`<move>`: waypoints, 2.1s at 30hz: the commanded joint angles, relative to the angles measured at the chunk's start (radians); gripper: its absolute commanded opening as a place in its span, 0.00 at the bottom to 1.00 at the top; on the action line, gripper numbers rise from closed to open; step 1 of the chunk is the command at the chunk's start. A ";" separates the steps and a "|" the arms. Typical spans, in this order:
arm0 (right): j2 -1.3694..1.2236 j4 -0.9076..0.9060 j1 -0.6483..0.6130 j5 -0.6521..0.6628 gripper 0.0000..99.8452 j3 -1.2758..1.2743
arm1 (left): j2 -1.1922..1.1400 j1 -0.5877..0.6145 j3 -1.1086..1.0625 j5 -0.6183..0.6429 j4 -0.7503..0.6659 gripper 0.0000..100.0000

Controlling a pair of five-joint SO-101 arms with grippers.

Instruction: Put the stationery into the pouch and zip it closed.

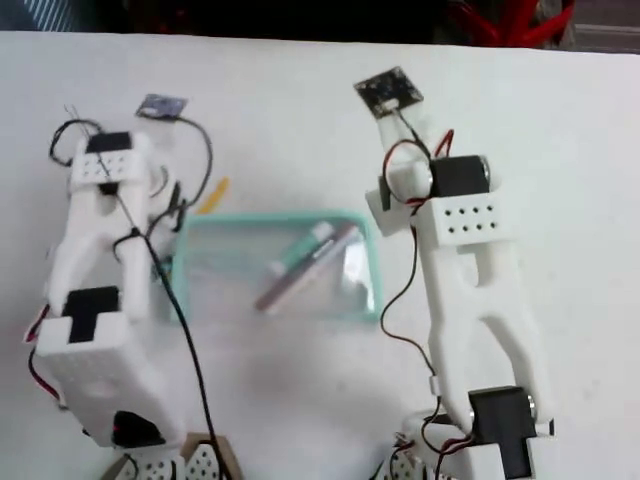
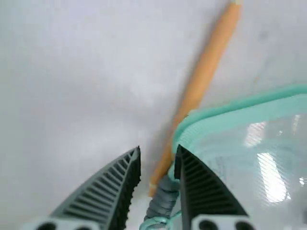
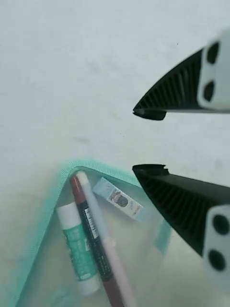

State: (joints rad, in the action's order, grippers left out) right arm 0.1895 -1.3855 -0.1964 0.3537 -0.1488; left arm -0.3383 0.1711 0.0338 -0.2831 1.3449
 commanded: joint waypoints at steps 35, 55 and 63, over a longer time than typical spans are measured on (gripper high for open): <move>-0.140 0.081 -0.849 -0.572 0.34 0.176 | 0.450 1.098 0.121 0.026 0.071 0.14; -0.990 -0.334 -0.946 -0.836 0.34 1.117 | 0.361 1.109 -0.183 0.032 -0.015 0.14; -1.001 -0.318 -0.891 -0.835 0.34 1.115 | 0.361 0.980 -0.262 0.032 -0.014 0.14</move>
State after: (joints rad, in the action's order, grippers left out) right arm -0.8232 -1.7108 -1.1231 -0.4780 0.9252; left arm 0.0161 1.2129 -0.2256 -0.2616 1.3449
